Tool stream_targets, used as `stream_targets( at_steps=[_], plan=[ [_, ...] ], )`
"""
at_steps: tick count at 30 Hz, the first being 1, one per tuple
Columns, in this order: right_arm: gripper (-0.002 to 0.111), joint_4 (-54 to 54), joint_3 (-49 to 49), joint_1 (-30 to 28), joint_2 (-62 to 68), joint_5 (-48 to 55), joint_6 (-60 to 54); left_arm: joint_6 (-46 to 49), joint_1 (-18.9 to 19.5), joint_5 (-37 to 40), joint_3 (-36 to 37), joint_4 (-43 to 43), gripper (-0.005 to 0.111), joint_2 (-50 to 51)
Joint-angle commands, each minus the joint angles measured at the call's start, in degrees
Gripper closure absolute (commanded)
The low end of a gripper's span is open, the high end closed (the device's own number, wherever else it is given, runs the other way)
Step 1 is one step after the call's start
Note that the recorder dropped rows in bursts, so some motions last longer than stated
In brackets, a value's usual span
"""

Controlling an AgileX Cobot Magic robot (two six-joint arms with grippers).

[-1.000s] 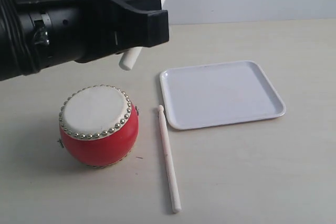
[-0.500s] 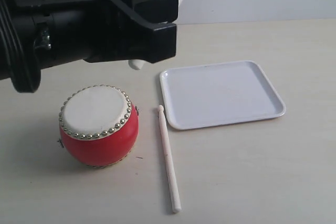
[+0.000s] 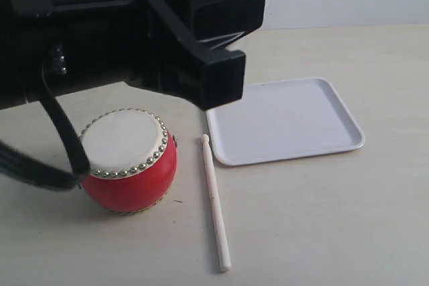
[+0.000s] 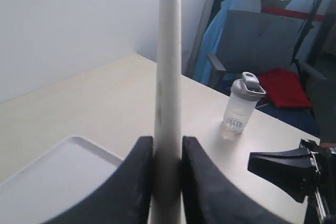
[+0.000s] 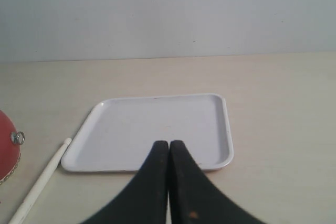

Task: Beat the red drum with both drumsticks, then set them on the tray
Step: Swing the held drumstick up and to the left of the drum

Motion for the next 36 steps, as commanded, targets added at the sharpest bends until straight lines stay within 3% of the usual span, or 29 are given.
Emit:
stream_targets(
  at_steps=[1,5,18,27,36],
  plan=[
    [0.108,-0.1,0.2,-0.4,-0.3,-0.3,-0.1,-18.9,0.1,0.7,-0.3,19.7,0.107,-0.3],
    [0.108,-0.1,0.2,-0.4,-0.3,-0.3,-0.1,-28.4,0.1,0.9,-0.3,29.8,0.107,-0.3],
    [0.108,-0.1,0.2,-0.4,-0.3,-0.3,-0.1,-22.9,1.2,7.5,1.1,30.8,0.107,-1.6],
    [0.108,-0.1,0.2,-0.4,-0.3,-0.3,-0.1,-23.6,12.5,8.2,8.9,30.6,0.107,-12.8],
    [0.108,-0.1,0.2,-0.4,-0.3,-0.3,-0.1,-23.5,18.1,22.2,12.8,30.6,0.107,-25.6]
  ],
)
